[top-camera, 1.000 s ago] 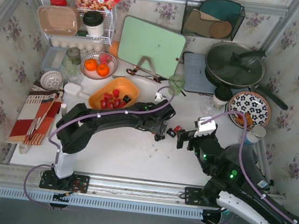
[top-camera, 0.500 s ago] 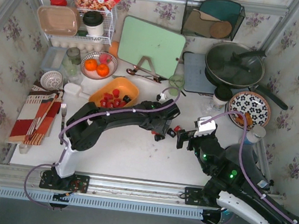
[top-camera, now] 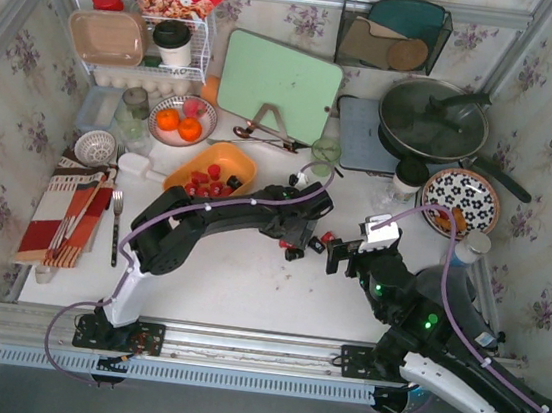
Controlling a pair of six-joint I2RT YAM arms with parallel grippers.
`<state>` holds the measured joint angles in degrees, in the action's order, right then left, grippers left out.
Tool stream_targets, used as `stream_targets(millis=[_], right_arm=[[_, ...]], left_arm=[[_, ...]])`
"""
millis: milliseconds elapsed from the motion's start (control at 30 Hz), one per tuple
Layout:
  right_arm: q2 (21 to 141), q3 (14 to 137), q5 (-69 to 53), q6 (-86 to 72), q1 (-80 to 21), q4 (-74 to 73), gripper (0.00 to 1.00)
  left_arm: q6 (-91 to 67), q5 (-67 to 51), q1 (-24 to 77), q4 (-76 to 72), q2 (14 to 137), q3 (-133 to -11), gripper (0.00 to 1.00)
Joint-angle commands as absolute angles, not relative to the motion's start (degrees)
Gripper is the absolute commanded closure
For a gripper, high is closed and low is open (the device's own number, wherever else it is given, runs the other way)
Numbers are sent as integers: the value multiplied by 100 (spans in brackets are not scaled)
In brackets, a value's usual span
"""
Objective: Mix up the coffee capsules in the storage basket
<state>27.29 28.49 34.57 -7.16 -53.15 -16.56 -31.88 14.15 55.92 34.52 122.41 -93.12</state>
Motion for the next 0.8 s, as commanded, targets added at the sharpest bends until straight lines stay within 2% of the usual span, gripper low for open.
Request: stream_targets(millis=[0, 67, 167, 267, 500, 767], right_arm=[[2716, 2830, 3551, -756, -5313, -1503, 0], [2727, 2831, 3551, -756, -5317, -1501, 0], [2733, 2823, 3551, -764, -5316, -1491, 0], [2727, 2822, 3559, -765, -5317, -1492, 0], [2734, 2822, 3572, -773, -5317, -1494, 0], [2751, 2813, 3527, -773, -5317, -1483, 0]], left_arm=[[-3130, 1389, 5581, 3383, 12270, -9330, 30], [-3130, 1368, 5568, 3369, 12294, -9342, 32], [-3129, 1270, 5555, 3331, 12308, -9330, 43], [-3150, 1198, 5557, 3324, 12299, -9316, 47], [-3176, 1314, 5521, 3335, 12090, -9179, 51], [-3075, 1453, 5059, 3193, 11063, -8586, 51]])
